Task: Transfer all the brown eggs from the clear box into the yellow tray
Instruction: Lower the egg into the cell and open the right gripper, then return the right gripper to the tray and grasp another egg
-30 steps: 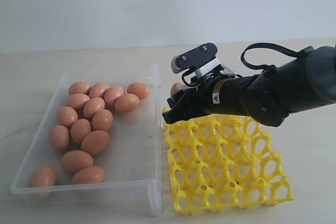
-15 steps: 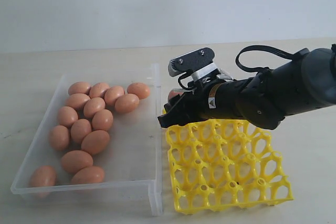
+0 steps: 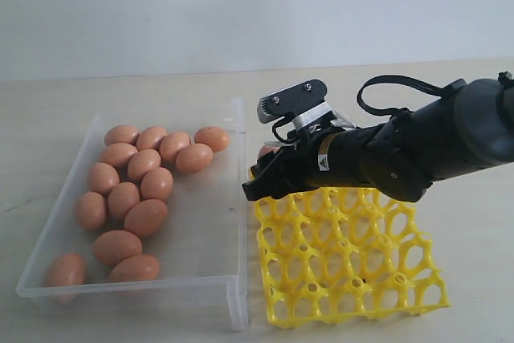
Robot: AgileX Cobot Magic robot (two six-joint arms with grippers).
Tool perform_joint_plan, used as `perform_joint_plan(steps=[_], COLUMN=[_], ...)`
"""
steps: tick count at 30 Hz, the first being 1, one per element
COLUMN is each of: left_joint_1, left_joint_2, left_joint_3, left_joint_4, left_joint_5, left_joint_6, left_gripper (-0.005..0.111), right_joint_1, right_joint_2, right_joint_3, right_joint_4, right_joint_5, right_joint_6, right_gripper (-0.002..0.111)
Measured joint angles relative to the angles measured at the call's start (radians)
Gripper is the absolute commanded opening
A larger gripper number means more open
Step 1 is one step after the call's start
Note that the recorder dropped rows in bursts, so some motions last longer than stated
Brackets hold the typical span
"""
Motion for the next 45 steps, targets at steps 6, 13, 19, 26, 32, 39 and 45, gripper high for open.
perform_joint_plan(steps=[6,13,19,26,32,39,45], left_joint_1=[0.0,0.0,0.0,0.0,0.0,0.0,0.0], left_joint_2=[0.0,0.0,0.0,0.0,0.0,0.0,0.0], left_joint_3=[0.0,0.0,0.0,0.0,0.0,0.0,0.0], left_joint_4=[0.0,0.0,0.0,0.0,0.0,0.0,0.0], left_joint_5=[0.0,0.0,0.0,0.0,0.0,0.0,0.0], left_joint_6=[0.0,0.0,0.0,0.0,0.0,0.0,0.0], left_gripper=[0.0,0.0,0.0,0.0,0.0,0.0,0.0], right_joint_1=[0.0,0.002,0.084,0.212,0.236,0.24,0.24], right_joint_2=[0.0,-0.132,-0.271,-0.15,0.076,0.273,0.351], right_joint_3=[0.0,0.0,-0.122,-0.364,-0.624,-0.823,-0.891], right_joint_4=[0.0,0.0,0.069,0.376,0.567,0.527,0.517], right_joint_5=[0.007,0.154,0.339,0.578,0.847,1.028,1.041], right_joint_6=[-0.004,-0.033,-0.061,-0.355,-0.468,-0.188,-0.111], right_gripper=[0.061,0.03,0.0,0.005,0.057,0.069,0.069])
